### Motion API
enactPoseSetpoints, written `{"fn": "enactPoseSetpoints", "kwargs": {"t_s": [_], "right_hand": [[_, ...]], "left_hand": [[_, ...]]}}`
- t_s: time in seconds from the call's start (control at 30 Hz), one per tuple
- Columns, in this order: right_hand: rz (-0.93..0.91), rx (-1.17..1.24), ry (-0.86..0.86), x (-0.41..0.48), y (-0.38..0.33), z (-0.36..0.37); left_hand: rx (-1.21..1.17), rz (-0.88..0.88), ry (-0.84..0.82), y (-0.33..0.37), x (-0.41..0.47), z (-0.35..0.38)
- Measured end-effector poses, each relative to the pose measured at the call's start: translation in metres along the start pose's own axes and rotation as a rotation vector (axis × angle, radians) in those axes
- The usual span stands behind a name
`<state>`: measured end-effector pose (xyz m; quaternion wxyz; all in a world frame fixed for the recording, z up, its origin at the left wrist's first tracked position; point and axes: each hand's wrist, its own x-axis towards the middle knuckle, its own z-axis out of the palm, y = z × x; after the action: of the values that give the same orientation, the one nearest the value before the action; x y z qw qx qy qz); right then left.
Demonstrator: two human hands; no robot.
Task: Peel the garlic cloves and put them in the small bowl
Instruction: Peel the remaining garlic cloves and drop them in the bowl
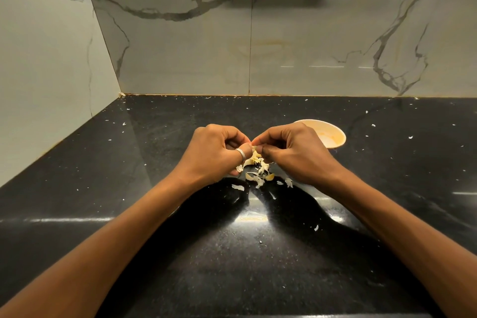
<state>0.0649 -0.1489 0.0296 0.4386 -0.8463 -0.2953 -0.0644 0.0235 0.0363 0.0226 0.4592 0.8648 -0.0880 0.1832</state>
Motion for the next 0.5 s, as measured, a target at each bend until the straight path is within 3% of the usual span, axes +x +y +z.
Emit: {"fn": "enactPoseSetpoints", "kwargs": {"t_s": [0.2,0.5], "right_hand": [[0.031,0.032,-0.015,0.0002,0.0024,-0.0002],[0.144,0.461,-0.11,-0.0007,0.0032,-0.002]], "left_hand": [[-0.019,-0.013,-0.018,-0.0025,-0.0029,0.002],[-0.308,-0.186,-0.039,0.0049,-0.0019,0.0009]]}}
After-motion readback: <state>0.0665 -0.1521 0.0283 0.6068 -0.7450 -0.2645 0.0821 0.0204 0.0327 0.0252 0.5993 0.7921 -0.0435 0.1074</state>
